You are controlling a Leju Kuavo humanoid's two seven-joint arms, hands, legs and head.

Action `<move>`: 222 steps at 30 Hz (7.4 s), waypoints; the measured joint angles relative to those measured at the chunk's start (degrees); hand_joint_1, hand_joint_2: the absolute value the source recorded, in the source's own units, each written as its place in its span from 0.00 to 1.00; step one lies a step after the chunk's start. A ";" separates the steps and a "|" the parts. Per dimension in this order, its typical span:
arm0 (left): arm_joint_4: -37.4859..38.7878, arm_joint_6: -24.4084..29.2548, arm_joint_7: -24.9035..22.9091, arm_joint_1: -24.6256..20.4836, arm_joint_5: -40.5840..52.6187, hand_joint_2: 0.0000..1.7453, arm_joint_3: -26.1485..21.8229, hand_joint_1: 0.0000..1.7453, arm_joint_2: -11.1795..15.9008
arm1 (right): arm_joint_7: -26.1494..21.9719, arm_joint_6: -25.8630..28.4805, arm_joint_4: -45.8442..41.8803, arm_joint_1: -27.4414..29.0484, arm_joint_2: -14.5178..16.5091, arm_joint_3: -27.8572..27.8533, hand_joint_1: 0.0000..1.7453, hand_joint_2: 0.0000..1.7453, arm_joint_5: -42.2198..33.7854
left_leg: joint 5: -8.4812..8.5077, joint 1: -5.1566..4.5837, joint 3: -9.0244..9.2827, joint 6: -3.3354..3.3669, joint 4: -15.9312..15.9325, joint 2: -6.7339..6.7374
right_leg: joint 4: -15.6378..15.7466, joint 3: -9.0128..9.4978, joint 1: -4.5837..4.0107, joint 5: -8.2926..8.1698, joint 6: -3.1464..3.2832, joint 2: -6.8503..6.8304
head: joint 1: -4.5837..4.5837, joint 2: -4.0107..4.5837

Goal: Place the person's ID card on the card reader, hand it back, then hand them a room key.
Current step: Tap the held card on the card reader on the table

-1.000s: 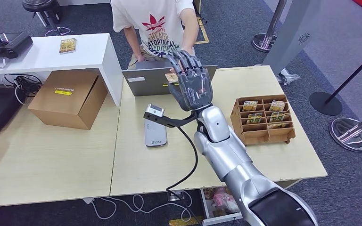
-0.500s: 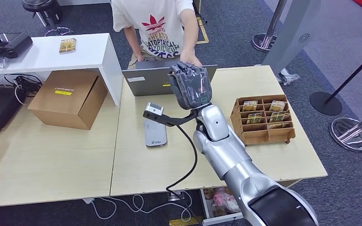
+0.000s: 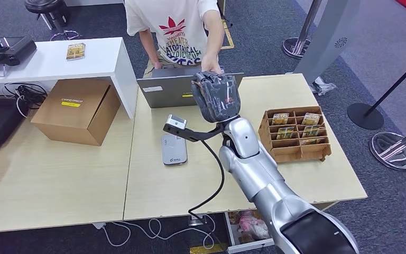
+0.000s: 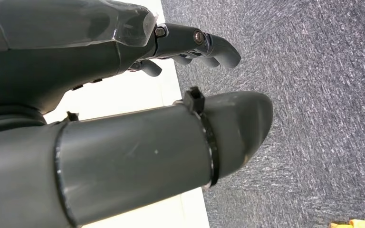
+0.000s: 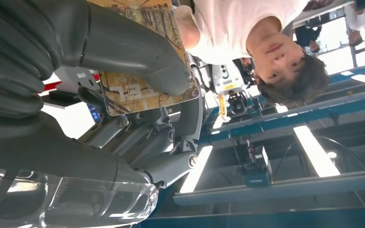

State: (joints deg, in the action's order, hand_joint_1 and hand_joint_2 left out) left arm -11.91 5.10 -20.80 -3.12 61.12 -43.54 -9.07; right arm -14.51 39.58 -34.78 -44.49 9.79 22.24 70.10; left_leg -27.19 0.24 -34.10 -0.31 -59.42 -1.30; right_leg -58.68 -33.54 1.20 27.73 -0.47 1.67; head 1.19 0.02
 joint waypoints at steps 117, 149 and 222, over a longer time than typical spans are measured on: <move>0.00 -3.84 2.86 -0.24 7.83 0.00 2.47 0.00 1.31 | 2.47 -30.32 14.82 4.97 2.98 21.72 1.00 1.00 -57.39 | 0.00 0.07 -0.02 -0.01 0.00 0.01 | 0.01 -0.02 -0.07 0.01 0.00 0.00 | 0.01 0.00; 0.00 -4.03 3.07 -0.25 9.19 0.00 2.47 0.00 1.34 | 1.82 -32.35 14.77 4.76 5.06 23.16 1.00 1.00 -57.66 | 0.00 0.07 -0.02 -0.01 0.01 0.01 | 0.00 -0.01 -0.07 0.01 0.00 0.00 | 0.01 0.00; 0.40 -4.36 2.20 -1.10 10.24 0.00 2.47 0.00 1.04 | 2.00 -32.45 15.13 1.29 5.88 23.16 1.00 1.00 -59.67 | -0.28 1.08 -0.64 -1.96 -1.16 0.98 | -0.87 -1.15 -0.45 -0.26 1.38 -0.85 | -0.55 0.00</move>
State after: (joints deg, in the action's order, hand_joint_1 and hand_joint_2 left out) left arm -11.51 0.74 -18.60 -4.22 71.36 -41.07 -8.03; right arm -12.51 7.13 -19.65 -43.21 15.67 45.40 10.43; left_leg -27.47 1.32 -34.75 -2.27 -60.59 -0.32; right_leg -59.55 -34.69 0.75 27.47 0.91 0.82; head 0.64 0.02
